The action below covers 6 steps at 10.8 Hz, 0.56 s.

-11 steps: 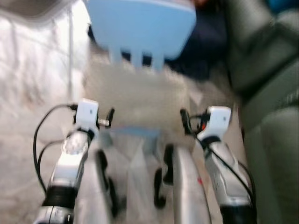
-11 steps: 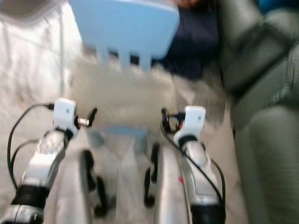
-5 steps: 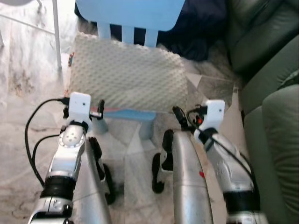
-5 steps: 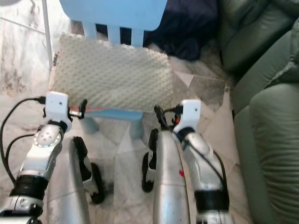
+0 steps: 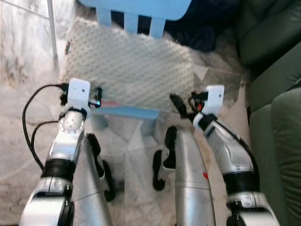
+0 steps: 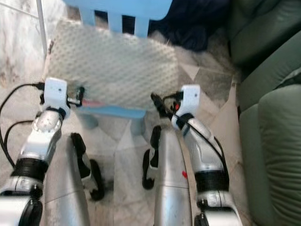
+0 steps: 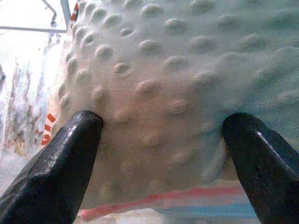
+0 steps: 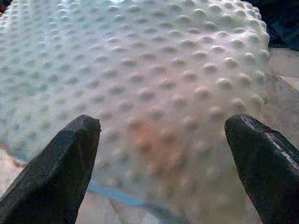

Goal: Move the pillow to the sofa

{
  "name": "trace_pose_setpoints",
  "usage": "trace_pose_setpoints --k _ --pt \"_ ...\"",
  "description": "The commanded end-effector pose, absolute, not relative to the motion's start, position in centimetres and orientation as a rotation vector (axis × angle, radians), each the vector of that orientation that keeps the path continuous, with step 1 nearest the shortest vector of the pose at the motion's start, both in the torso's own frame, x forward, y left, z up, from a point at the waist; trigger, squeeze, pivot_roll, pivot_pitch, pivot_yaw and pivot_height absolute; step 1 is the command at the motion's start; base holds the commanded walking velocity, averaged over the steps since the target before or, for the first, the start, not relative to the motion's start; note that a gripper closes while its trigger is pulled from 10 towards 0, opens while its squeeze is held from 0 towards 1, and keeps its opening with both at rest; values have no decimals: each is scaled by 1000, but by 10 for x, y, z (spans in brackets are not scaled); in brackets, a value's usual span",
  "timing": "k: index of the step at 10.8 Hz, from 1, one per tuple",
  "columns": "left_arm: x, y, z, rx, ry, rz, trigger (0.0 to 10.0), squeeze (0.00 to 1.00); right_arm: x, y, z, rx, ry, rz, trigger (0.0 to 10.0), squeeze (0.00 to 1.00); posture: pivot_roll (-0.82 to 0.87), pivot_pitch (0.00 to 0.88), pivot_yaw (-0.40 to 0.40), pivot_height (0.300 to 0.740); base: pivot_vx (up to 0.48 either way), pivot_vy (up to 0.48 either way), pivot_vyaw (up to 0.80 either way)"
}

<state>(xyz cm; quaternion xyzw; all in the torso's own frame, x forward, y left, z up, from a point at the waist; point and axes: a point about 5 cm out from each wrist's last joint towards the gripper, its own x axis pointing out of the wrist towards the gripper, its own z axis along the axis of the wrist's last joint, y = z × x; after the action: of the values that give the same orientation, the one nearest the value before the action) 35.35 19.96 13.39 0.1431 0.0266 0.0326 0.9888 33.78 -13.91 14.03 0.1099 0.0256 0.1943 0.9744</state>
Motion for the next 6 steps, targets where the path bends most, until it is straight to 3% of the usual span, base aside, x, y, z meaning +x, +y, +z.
trace_pose_setpoints --k 1,4,6 --pt "351 204 123 293 92 86 10000 0 337 -147 132 222 74 371 10000 0 -1 478 -108 498 0 0 0" --pt "359 202 124 259 115 83 10000 0 355 -120 122 193 153 449 10000 0 3 501 -114 498 0 0 0" --pt "349 199 89 230 309 34 10000 0 359 -98 107 260 246 466 10000 0 6 502 -115 498 0 0 0"
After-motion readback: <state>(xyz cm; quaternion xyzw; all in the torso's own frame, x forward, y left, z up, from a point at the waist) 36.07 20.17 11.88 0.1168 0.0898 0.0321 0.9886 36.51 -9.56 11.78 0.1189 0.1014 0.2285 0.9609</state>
